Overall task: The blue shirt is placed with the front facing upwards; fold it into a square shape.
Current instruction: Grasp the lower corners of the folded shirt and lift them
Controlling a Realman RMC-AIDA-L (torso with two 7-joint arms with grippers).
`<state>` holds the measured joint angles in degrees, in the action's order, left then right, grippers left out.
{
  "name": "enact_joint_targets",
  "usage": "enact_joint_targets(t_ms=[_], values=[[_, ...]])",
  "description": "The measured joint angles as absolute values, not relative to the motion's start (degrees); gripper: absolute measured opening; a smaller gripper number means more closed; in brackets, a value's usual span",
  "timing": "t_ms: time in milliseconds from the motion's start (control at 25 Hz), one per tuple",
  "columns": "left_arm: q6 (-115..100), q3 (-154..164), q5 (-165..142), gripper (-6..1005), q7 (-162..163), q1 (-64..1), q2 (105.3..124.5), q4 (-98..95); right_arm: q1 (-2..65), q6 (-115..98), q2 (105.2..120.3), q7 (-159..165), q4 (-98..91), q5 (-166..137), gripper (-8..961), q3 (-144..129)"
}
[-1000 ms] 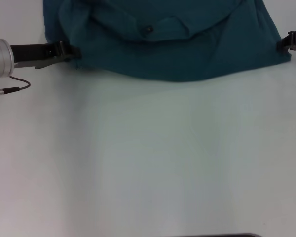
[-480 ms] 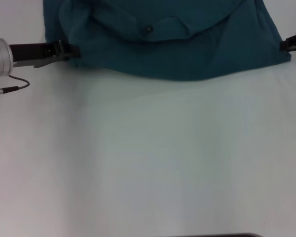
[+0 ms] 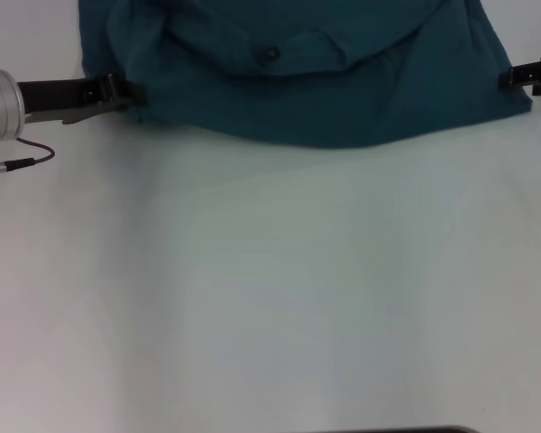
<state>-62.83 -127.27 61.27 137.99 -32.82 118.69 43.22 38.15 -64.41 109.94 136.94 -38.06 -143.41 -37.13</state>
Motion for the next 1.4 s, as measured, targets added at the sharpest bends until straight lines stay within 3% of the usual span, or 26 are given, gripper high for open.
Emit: enact_joint_targets(t_ms=[120, 320, 480, 1400], values=[[-62.8, -127.3, 61.3, 20, 138.0, -32.8, 118.74, 43.2, 38.0, -63.4, 110.04, 136.7, -38.0, -143.5, 675, -37.4], [-62.9, -127.3, 61.3, 20, 138.0, -32.7, 118.96, 43.2, 37.9, -59.1, 111.87, 135.0, -37.8, -143.5, 776, -37.6], [-63.0, -127.3, 61.3, 21, 138.0, -32.6, 119.05, 43.2, 38.7, -57.3, 112.62, 134.8, -36.5, -143.5, 776, -37.6], [-63.2, -127.3, 61.2, 21, 138.0, -32.3, 119.18, 43.2, 40.0, -54.8, 112.77, 134.8, -32.0, -140.3, 762, -39.7]])
